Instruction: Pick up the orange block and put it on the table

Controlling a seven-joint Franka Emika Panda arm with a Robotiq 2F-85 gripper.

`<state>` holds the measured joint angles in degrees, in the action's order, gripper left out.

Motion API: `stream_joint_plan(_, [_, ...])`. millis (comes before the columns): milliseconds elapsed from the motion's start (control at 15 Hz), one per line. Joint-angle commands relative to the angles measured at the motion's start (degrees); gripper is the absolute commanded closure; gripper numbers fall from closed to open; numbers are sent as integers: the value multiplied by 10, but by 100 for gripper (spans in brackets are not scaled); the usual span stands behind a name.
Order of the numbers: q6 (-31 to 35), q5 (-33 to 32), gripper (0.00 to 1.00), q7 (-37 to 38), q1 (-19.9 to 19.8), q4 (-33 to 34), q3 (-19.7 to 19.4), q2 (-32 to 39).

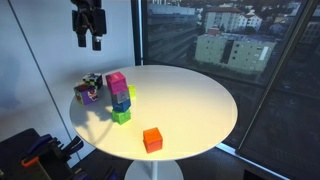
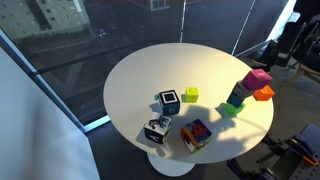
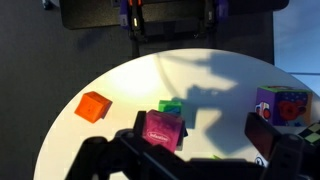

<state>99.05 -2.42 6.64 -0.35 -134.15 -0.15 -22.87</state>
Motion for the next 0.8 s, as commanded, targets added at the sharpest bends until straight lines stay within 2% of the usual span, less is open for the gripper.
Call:
stream_joint_plan(0, [9, 4, 0, -29, 7, -16, 5, -48])
stream_joint_plan(733, [105, 13, 0, -57, 16, -57, 0, -106])
